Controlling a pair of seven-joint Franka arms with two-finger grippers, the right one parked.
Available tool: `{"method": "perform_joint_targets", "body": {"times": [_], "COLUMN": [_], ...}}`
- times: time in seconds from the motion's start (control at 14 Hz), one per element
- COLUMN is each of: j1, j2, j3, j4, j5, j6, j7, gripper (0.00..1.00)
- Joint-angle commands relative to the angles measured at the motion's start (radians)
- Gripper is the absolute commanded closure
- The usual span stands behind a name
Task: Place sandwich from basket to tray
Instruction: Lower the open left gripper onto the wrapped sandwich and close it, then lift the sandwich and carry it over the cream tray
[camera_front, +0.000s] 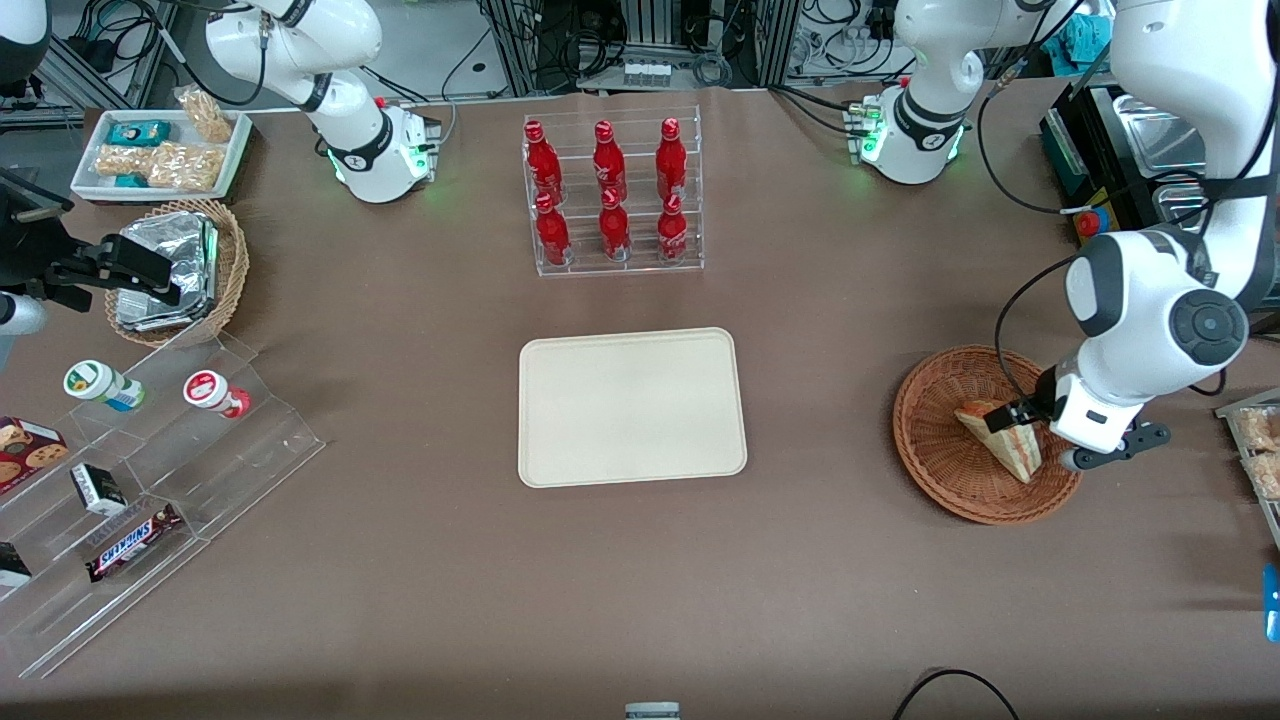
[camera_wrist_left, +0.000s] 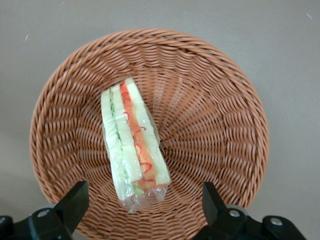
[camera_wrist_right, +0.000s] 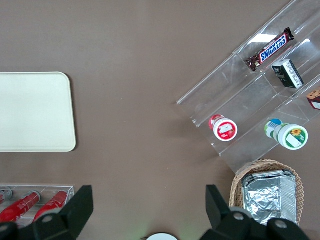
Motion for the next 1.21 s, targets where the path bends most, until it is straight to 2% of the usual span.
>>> {"method": "perform_joint_targets", "body": {"times": [0.0, 0.21, 0.29, 0.36, 0.5, 0.57, 0.86, 1.0, 1.07, 1.14], "j1": [0.005, 0.009, 0.009, 0.009, 0.010, 0.010, -0.005, -0.065, -0.097, -0.158], "j2": [0.013, 0.050, 0.065, 0.078, 0.082, 0.082, 0.035, 0.003, -0.008, -0.008], "j3": [-0.005, 0.024, 0.024, 0.024, 0.026, 0.024, 0.020, 0.018, 0.018, 0.018], "j4": [-0.012, -0.010, -0.010, -0.012, -0.012, -0.012, 0.013, 0.056, 0.076, 0.120], "j5": [-0.002, -0.002, -0.002, -0.001, 0.002, 0.002, 0.005, 0.007, 0.007, 0.007], "j6": [0.039, 0.042, 0.060, 0.086, 0.093, 0.090, -0.025, -0.140, -0.197, -0.258], "j7": [-0.136, -0.181, -0.211, -0.245, -0.270, -0.272, -0.298, -0.269, -0.211, -0.064], "gripper": [0.00, 0.00, 0.06, 0.22, 0.75, 0.86, 0.96, 1.00, 1.00, 0.99]}}
